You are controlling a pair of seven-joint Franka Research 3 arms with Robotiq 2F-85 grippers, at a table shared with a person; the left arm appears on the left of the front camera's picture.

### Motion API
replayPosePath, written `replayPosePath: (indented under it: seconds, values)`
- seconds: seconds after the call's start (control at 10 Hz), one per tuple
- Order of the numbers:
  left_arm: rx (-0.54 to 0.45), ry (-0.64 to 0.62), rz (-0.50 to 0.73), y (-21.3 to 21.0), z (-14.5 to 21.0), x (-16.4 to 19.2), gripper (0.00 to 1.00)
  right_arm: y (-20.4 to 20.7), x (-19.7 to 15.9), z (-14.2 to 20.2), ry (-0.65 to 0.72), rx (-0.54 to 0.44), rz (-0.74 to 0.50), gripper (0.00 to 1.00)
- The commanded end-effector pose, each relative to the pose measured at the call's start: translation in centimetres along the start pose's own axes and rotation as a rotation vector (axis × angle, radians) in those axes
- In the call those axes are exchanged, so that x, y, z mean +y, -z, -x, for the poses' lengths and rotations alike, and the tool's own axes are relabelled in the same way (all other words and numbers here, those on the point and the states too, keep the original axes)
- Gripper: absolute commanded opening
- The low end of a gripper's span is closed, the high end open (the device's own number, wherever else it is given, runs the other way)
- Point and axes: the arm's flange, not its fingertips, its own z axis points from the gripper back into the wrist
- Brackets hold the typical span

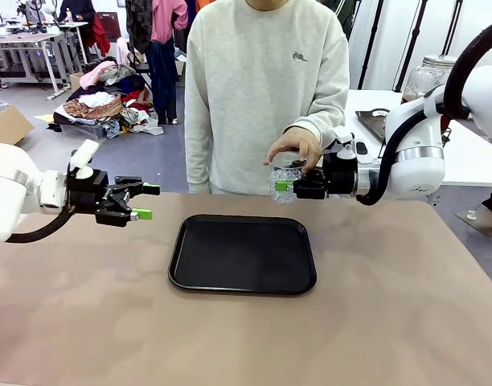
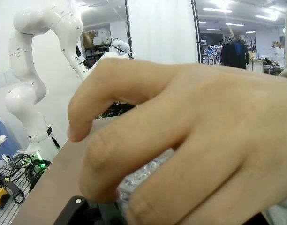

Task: Pour the drink into the iced cup.
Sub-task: Open the gripper to release the iced cup you were holding.

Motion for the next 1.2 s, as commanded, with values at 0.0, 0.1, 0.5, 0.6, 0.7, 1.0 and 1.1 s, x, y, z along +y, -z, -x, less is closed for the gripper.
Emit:
replayPosePath:
  seconds: [0.0, 0.1, 0.5, 0.6, 0.7, 1.0, 1.1]
  values:
    - [0.0, 0.005, 0.002, 0.1, -0.1, 0.0, 1.0, 0.4, -0.9, -0.6, 0.028, 0.006, -0.015, 0.71]
    - [0.0, 0.005, 0.002, 0.1, -0.1, 0.0, 1.0, 0.4, -0.9, -0.6, 0.034, 0.004, -0.017, 0.71]
    - [0.0, 0.005, 0.002, 0.1, -0.1, 0.0, 1.0, -0.7, -0.7, -0.3, 0.091, 0.0, -0.029, 1.0]
    - [0.0, 0.005, 0.002, 0.1, -0.1, 0.0, 1.0, -1.2, -0.7, 0.0, 0.098, 0.002, -0.022, 1.0]
    - [0.0, 0.005, 0.002, 0.1, -0.1, 0.0, 1.0, -1.9, -0.5, 0.2, 0.105, 0.001, -0.014, 1.0]
    - [0.0, 0.005, 0.002, 0.1, -0.1, 0.0, 1.0, -4.0, 0.1, 0.8, 0.117, -0.006, 0.012, 1.0]
    - [0.0, 0.005, 0.002, 0.1, -0.1, 0.0, 1.0, -4.9, 0.5, 1.2, 0.12, -0.01, 0.02, 1.0]
